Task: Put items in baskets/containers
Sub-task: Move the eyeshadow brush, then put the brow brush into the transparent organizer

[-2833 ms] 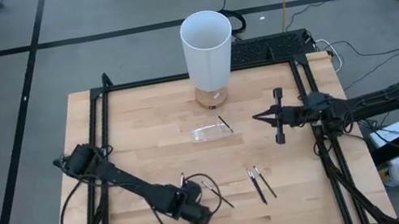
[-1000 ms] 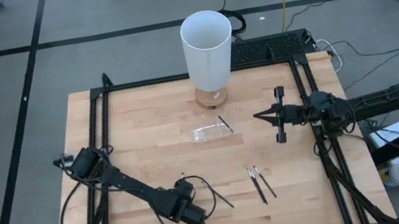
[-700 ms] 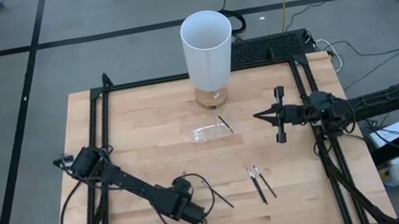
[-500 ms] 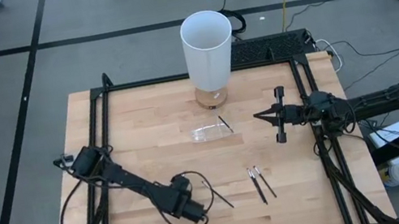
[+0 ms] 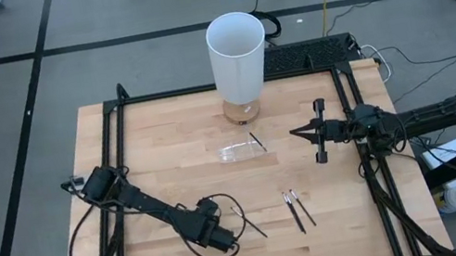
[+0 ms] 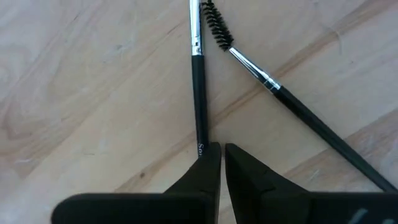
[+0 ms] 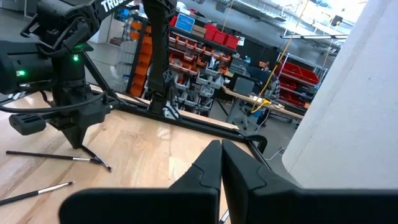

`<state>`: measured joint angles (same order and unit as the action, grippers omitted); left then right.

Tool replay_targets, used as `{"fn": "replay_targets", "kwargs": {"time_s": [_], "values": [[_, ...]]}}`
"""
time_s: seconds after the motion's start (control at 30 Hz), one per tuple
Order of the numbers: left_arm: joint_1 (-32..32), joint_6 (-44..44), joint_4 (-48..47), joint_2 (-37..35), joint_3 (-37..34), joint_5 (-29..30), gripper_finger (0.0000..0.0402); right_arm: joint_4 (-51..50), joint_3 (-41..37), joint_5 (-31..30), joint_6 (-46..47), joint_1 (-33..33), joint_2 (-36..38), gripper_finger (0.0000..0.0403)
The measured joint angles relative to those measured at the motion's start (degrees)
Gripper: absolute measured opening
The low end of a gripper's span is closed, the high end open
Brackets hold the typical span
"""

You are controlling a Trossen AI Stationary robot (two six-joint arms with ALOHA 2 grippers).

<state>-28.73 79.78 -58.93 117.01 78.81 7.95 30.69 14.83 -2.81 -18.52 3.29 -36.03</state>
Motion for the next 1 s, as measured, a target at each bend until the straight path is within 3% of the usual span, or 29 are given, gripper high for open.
{"fn": "replay_targets", "kwargs": {"time_s": [0.63,1.0], "values": [[5.9,-8.1,7.7,-0.5,0.8,0.7,0.003,0.7,0.0,-0.1,-0.1,0.0,0.0,0.0],[6.1,-10.8,14.3,-0.1,0.8,0.7,0.003,0.2,0.0,-0.1,-0.6,0.0,0.0,0.0]]}}
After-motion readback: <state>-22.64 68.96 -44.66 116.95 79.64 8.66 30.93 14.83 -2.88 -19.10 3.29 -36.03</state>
